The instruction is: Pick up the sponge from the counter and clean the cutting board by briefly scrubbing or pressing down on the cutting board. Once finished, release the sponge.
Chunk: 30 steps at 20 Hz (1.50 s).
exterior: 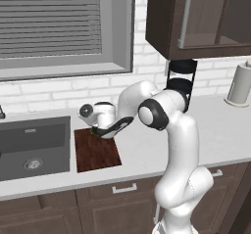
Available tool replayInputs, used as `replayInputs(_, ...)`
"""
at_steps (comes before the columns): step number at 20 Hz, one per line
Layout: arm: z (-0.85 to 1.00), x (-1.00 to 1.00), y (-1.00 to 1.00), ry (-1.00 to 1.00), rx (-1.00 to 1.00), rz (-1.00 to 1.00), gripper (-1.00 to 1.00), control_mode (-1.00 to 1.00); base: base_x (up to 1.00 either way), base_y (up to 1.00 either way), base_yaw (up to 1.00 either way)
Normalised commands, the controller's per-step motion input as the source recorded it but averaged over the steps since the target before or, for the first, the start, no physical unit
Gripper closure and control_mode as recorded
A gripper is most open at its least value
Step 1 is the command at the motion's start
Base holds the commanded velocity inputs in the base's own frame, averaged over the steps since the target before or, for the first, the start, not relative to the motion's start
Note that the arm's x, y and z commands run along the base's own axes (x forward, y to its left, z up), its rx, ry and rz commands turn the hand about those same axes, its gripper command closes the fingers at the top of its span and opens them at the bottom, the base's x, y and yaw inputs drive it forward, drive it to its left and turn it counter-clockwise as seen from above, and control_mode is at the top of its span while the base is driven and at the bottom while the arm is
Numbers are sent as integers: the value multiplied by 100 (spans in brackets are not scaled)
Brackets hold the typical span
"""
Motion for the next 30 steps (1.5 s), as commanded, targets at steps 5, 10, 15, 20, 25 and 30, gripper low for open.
replayInputs(5, -13, -32, 2, 17, -7, 14, 100, -100, 0, 0, 0)
replayInputs(10, -39, -77, 10, 1, -12, 20, 100, -100, 0, 0, 0)
replayInputs(15, -56, -95, 0, -23, -1, 23, 100, -100, 0, 0, 0)
replayInputs(20, -77, -95, 0, -10, 0, 24, 100, -100, 0, 0, 0)
replayInputs(25, -61, -92, 0, 0, 0, 24, 100, -100, 0, 0, 0)
replayInputs(30, -45, -90, 2, 4, 0, 24, 100, -100, 0, 0, 0)
